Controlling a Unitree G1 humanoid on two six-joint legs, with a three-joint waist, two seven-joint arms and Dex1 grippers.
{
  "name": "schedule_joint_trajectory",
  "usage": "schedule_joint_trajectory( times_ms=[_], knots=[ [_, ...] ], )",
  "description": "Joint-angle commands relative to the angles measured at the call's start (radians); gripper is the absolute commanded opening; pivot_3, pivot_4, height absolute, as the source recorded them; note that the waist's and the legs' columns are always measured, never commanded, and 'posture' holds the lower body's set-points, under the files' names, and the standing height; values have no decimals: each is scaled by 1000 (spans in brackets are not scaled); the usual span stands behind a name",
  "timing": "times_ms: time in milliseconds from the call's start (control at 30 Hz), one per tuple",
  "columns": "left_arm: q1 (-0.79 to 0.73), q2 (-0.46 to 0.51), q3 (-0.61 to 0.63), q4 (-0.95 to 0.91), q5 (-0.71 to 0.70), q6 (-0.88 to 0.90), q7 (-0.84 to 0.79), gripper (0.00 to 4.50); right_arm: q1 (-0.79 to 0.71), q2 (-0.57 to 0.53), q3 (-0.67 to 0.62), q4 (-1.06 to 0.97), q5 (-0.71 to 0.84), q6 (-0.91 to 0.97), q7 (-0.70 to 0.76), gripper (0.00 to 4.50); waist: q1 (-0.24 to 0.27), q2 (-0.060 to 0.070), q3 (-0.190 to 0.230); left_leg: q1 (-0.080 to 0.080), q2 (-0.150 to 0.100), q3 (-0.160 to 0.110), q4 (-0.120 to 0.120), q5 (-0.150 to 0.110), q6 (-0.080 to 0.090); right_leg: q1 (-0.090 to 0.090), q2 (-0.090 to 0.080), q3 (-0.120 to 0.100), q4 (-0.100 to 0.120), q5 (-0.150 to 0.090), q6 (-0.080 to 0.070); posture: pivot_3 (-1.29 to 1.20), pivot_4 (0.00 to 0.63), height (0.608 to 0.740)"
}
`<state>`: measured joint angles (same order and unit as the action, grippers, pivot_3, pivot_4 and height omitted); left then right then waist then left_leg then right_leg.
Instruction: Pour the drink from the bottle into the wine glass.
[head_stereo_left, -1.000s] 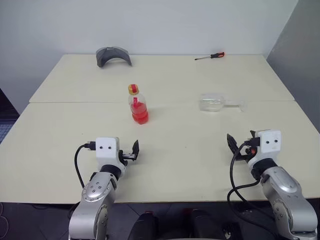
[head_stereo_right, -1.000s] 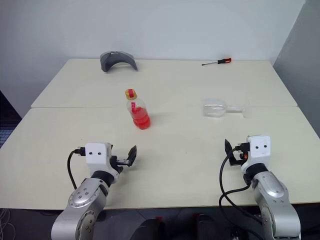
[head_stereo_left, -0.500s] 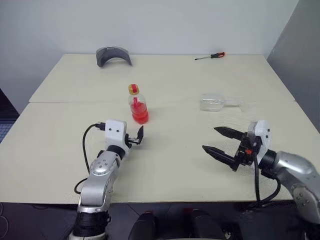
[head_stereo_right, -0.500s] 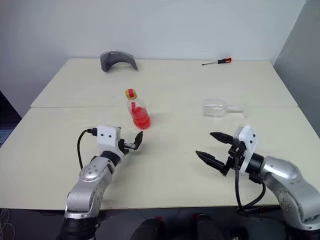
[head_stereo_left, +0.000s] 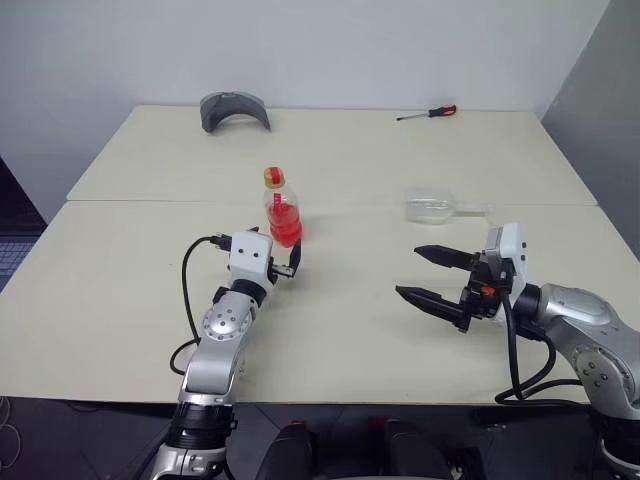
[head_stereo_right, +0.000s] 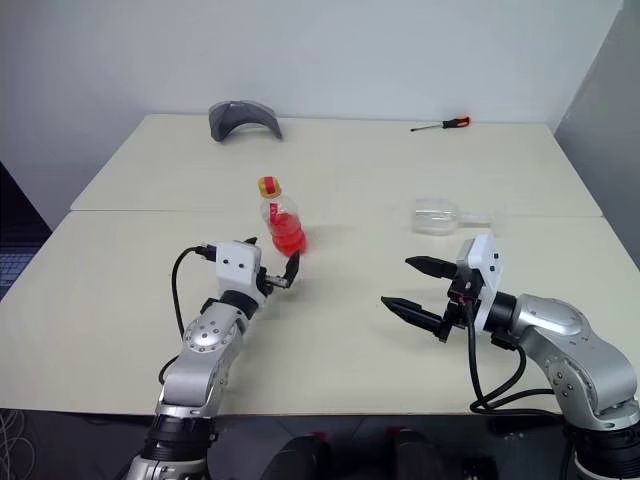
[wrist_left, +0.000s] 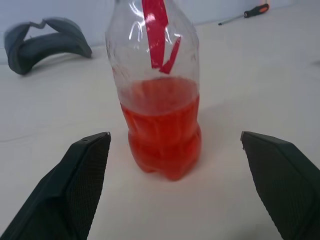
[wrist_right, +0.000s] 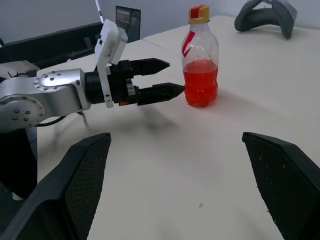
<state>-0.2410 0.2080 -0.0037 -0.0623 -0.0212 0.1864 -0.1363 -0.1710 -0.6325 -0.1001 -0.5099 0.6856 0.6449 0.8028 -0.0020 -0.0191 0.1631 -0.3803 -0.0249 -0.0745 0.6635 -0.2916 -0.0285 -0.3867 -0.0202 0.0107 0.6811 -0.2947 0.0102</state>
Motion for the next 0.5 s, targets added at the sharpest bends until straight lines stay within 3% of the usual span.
schedule_joint_trajectory(
  times_ms=[33, 500],
  knots=[
    [-36, -3, 18, 23, 17, -59, 22, 4482, -5, -8, -10, -34, 8, -10, -8, 4500, 0, 0, 0, 0, 0, 0, 0, 0, 0, 0, 0, 0, 0, 0, 0, 0, 150, 740],
    [-224, -66, 41, 316, -43, -196, -17, 4482, -41, -2, -31, -68, 45, 45, -98, 4500, 1, 0, 0, 0, 0, 0, 1, 0, 0, 0, 0, 0, 0, 0, 0, 0, 150, 740]
  ],
)
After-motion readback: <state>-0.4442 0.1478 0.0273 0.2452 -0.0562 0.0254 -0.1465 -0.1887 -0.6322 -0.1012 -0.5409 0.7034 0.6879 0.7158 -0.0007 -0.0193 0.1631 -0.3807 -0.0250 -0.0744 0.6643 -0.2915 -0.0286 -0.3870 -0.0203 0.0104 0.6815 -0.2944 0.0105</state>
